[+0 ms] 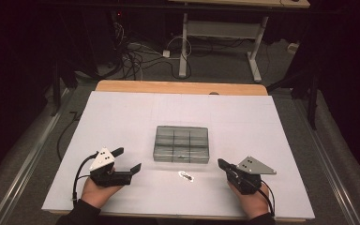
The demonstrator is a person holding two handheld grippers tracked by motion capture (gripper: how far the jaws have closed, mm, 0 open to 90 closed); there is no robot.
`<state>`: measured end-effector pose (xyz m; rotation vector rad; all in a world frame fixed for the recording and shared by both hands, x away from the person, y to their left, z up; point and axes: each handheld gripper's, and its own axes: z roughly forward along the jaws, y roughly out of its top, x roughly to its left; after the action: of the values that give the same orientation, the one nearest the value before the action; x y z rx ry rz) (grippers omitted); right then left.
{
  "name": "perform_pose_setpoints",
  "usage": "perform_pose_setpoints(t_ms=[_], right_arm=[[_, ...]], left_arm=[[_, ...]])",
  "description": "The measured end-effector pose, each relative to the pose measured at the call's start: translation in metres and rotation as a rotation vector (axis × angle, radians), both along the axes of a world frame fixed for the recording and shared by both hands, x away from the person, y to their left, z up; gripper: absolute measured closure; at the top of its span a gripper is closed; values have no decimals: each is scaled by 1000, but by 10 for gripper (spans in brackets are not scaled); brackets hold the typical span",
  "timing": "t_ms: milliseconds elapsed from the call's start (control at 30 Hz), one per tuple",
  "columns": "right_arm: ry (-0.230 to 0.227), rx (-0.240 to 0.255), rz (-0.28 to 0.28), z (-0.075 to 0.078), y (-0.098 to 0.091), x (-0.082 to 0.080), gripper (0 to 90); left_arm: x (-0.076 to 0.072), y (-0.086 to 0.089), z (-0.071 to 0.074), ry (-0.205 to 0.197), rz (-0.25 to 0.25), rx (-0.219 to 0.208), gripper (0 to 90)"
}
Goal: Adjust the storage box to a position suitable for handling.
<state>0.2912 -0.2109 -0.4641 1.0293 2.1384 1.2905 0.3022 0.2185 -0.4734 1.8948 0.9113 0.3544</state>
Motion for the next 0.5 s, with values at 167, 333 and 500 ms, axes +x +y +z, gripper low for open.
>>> perform_pose_setpoints(t_ms=[167,333,500], right_arm=[[14,5,12,-2,2,1,900],[20,3,16,-3,3,0,900],[27,7,35,-2,6,0,900]], left_arm=[[-2,-3,3,4,-9,2,144],[-4,-3,4,7,-5,2,156],[-4,-5,4,10,-10,-18,217]])
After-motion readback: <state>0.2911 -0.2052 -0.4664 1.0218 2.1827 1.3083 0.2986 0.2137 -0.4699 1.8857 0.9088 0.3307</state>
